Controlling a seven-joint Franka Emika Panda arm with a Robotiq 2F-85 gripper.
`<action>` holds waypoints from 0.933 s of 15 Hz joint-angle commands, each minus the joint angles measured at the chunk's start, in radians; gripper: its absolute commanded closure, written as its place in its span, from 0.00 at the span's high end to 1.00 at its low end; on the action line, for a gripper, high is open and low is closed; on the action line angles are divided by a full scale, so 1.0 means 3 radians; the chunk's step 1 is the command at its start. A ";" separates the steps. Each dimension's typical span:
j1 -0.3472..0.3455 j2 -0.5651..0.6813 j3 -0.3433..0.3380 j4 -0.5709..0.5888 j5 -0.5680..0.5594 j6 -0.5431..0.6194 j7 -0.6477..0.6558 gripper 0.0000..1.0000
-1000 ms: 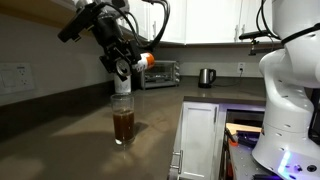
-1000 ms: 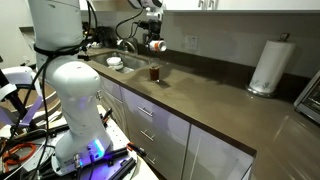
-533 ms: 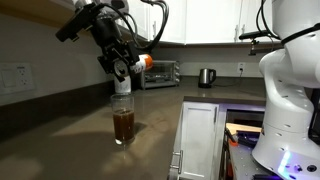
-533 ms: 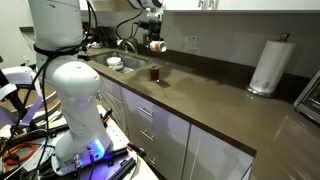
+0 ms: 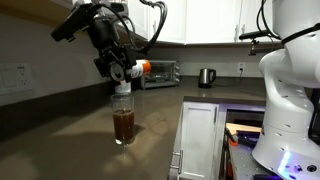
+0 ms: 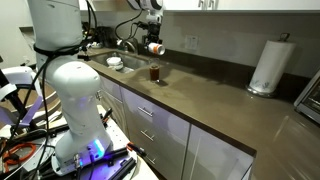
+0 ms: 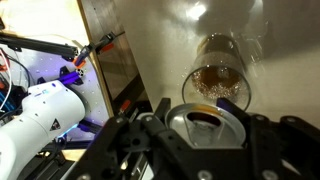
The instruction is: Pour the juice in the can into the glass.
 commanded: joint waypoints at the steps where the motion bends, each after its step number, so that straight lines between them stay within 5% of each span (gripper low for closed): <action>1: -0.0036 -0.0150 0.0028 -0.0146 0.0231 0.0047 -0.0066 0.27; 14: -0.0051 -0.0659 0.0073 -0.0683 0.0335 0.0273 0.0031 0.27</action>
